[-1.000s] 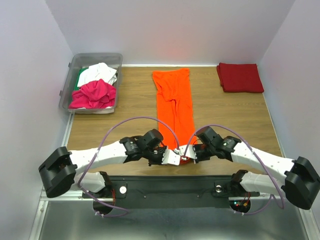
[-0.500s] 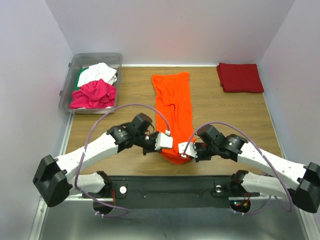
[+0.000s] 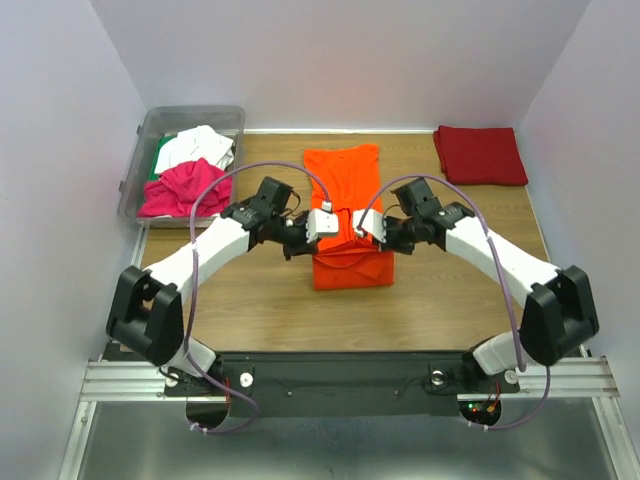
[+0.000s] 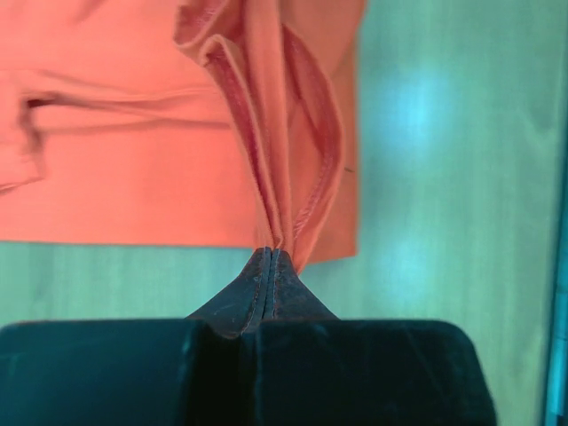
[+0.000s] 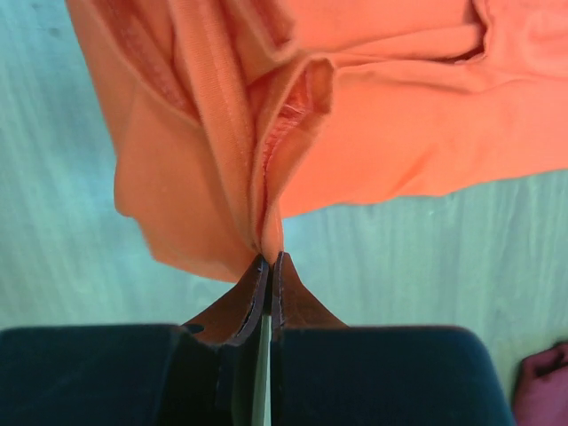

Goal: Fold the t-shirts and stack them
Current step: Fold the tshirt

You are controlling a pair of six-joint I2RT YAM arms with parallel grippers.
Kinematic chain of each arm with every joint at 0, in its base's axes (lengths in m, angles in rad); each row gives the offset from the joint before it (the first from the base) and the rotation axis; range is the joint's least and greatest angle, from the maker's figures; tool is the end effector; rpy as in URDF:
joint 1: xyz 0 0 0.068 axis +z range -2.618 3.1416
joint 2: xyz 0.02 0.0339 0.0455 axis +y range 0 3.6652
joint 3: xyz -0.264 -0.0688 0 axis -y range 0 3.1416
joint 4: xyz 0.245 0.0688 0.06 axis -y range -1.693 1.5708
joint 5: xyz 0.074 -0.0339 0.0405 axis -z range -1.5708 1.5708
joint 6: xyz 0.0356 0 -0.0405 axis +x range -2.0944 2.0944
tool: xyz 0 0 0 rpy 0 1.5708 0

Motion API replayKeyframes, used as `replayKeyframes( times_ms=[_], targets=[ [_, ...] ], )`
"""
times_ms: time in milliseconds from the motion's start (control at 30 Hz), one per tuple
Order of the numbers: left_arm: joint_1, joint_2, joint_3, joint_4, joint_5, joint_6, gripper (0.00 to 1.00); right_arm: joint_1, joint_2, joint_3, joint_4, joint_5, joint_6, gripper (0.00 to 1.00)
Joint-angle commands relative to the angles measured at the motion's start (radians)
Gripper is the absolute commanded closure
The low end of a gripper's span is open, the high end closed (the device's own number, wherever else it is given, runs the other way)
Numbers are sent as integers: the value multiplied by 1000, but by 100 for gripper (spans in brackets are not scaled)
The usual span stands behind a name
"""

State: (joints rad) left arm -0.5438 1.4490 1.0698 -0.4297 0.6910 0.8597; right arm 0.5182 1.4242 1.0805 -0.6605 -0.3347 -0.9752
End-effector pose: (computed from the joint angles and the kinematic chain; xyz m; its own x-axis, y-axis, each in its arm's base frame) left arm 0.2516 -0.1786 0.2672 0.1832 0.5715 -0.7999 0.9750 -0.0018 0.2220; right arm 0.2462 0.1538 0.2578 0.1029 -0.8414 -0.5306 -0.9551 0.0654 -0.2889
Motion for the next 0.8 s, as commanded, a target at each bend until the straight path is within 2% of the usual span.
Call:
replayKeyframes(
  times_ms=[0,233,600,667,700,733,767],
  targets=[
    [59,86,120,3,21,53,100,-55,120,127,21,-52,-114,99],
    [154,295,320,-21,34,70,100,-139,335,323,22,-72,-174,99],
    [208,548,558,3,5,45,100,-202,587,555,33,-86,-180,99],
    [208,576,579,20,-13,22,97,-204,611,578,39,-72,-171,88],
    [211,597,603,20,-28,18,91,-205,616,581,45,-66,-163,79],
    [212,606,616,17,-36,12,79,-207,617,590,50,-50,-139,63],
    [215,611,628,16,-39,7,76,-208,617,598,52,-46,-123,56]
  ],
)
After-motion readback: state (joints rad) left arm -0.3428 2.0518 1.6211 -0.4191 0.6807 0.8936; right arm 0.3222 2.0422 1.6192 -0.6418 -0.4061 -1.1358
